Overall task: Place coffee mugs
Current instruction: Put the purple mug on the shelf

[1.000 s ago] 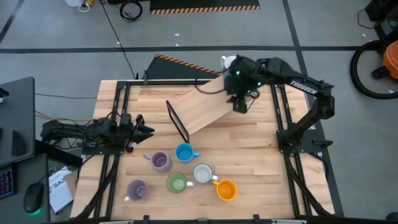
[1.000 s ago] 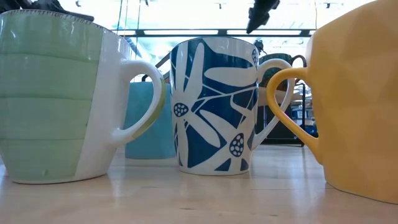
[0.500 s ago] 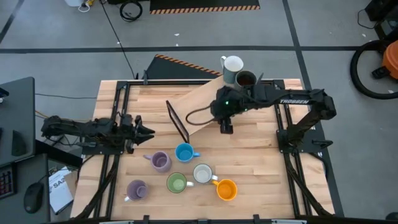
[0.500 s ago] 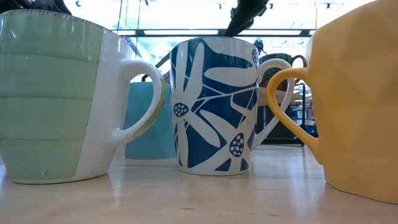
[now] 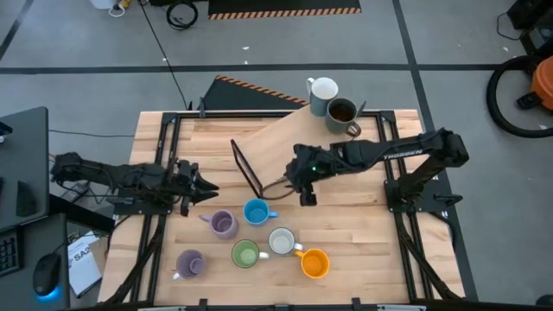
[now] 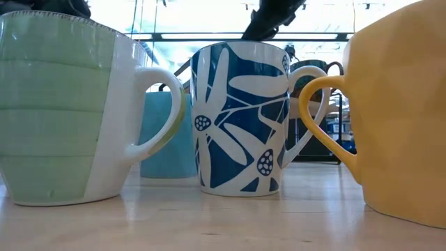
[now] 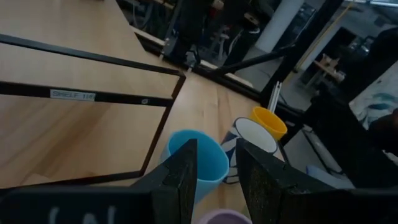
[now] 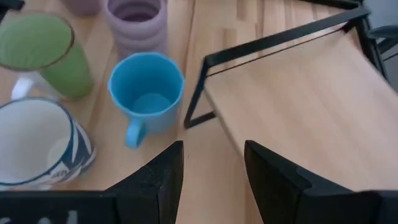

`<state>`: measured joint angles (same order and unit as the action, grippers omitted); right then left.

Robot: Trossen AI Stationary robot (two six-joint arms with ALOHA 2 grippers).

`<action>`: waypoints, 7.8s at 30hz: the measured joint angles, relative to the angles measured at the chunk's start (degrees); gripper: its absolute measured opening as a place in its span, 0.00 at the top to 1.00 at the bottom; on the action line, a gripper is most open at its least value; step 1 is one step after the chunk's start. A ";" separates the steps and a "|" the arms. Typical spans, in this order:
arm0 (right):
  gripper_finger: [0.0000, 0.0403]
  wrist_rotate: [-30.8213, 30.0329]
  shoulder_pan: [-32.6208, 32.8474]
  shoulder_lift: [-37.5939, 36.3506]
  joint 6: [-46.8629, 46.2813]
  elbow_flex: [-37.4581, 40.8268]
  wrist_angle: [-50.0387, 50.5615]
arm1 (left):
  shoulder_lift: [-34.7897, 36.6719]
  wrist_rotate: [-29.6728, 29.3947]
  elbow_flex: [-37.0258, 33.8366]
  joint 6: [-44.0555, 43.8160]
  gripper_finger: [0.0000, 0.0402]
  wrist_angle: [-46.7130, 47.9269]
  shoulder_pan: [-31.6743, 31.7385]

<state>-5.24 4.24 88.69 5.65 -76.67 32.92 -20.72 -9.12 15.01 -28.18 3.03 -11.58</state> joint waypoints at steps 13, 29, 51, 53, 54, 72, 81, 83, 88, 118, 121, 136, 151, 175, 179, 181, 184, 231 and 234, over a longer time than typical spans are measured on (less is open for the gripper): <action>0.56 -5.51 6.29 -0.30 -0.04 8.54 -13.89 | -8.60 4.56 11.13 0.06 0.71 15.41 -0.32; 0.56 -15.50 10.69 -0.29 0.13 12.51 -17.93 | -24.32 7.23 22.30 -8.81 0.71 32.31 -8.79; 0.56 -27.62 11.92 -0.37 1.30 19.64 -23.42 | -45.31 8.97 40.63 -24.83 0.71 45.79 -11.30; 0.56 -28.36 11.93 -0.98 1.86 20.63 -23.37 | -48.20 8.96 42.74 -25.89 0.71 45.90 -11.26; 0.56 -28.38 11.97 -1.50 2.05 21.08 -23.40 | -49.60 8.95 43.55 -26.57 0.71 45.83 -11.25; 0.56 -30.74 12.56 -12.40 18.58 39.54 -52.03 | -66.72 9.50 55.74 -42.17 0.71 52.47 -9.63; 0.56 -26.54 12.52 -14.34 21.55 41.11 -52.56 | -70.64 9.39 56.45 -47.77 0.71 53.19 -9.66; 0.56 -26.20 12.40 -14.34 21.55 41.23 -52.53 | -71.35 9.33 56.45 -48.50 0.71 53.50 -9.98; 0.56 -26.18 12.08 -14.34 21.31 41.23 -52.59 | -74.11 9.83 56.45 -48.68 0.71 54.26 -10.58; 0.56 -23.16 12.07 -14.34 15.59 41.23 -52.35 | -70.70 16.39 61.63 -20.84 0.91 68.39 -7.28; 0.56 -23.16 12.08 -14.34 14.91 41.23 -52.19 | -70.17 15.48 66.93 -12.14 0.91 74.44 -6.59; 0.56 -23.24 12.15 -13.82 12.83 41.23 -52.04 | -70.30 -3.72 91.60 25.80 0.89 86.19 -5.07; 0.56 -25.45 12.60 -14.39 7.89 41.23 -51.41 | -72.87 1.30 92.45 45.85 0.90 72.19 13.01; 0.57 -30.16 15.38 -17.69 -5.95 41.20 -45.17 | -82.59 10.42 92.60 61.16 0.90 68.22 25.86; 0.57 -30.96 15.51 -17.93 -5.96 41.20 -45.22 | -82.57 10.37 92.62 61.10 0.89 68.05 25.85; 0.57 -30.96 15.53 -17.92 -5.96 41.20 -45.18 | -82.57 10.33 92.62 61.02 0.87 67.71 25.81; 0.57 -30.96 15.53 -17.92 -6.12 41.20 -45.17 | -82.57 10.13 92.62 60.98 0.83 66.58 25.81; 0.58 -23.83 8.70 -19.45 6.96 28.10 -32.08 | -74.22 1.73 85.67 38.84 0.57 62.08 9.73; 0.58 -20.01 6.74 -19.45 8.04 27.31 -31.82 | -71.88 0.60 81.39 37.16 0.57 57.80 8.95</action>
<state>-25.25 10.98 69.23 13.69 -49.35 1.10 -92.60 -8.52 96.40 8.97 60.84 -2.62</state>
